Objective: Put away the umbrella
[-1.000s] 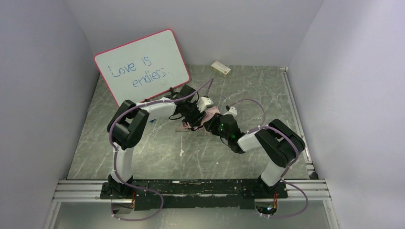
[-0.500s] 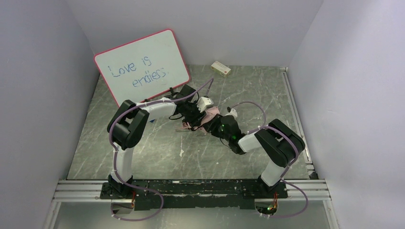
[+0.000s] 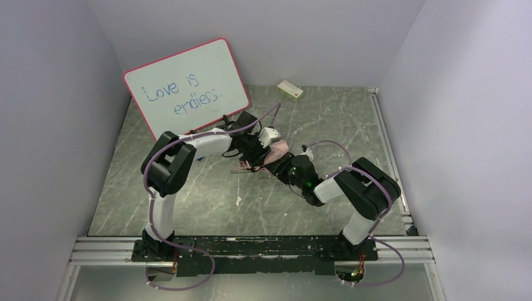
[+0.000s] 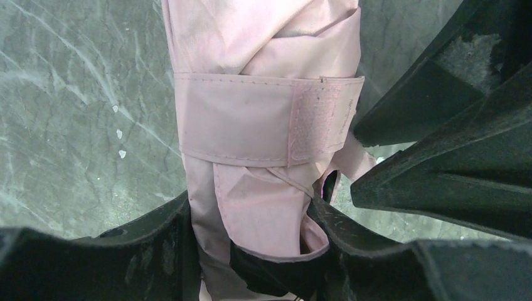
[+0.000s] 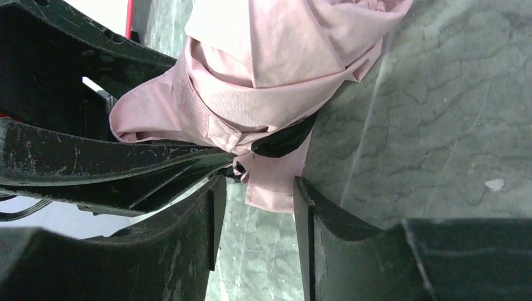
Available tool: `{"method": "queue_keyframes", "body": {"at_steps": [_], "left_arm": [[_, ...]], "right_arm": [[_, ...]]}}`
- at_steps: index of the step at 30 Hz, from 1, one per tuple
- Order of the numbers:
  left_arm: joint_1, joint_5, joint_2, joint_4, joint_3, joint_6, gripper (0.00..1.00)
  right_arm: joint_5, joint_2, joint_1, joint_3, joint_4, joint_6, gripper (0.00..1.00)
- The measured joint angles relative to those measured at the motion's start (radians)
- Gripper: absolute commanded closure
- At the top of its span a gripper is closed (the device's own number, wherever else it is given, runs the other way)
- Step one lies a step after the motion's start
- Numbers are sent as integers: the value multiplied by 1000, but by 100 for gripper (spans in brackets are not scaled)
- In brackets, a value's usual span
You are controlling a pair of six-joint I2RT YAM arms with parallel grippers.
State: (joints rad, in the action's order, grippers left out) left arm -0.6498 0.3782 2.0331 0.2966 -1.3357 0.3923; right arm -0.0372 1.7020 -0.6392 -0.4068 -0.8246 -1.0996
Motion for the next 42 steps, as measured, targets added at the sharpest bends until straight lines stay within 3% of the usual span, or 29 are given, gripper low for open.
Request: {"method": "queue_keyframes", "body": {"at_steps": [24, 42], "left_arm": [[0, 0, 4, 9, -7, 0, 95], [-1, -1, 6, 8, -11, 0, 95]], "right_arm": [[-5, 32, -72, 38, -88, -206, 50], [-116, 34, -79, 14, -44, -256, 49]]}}
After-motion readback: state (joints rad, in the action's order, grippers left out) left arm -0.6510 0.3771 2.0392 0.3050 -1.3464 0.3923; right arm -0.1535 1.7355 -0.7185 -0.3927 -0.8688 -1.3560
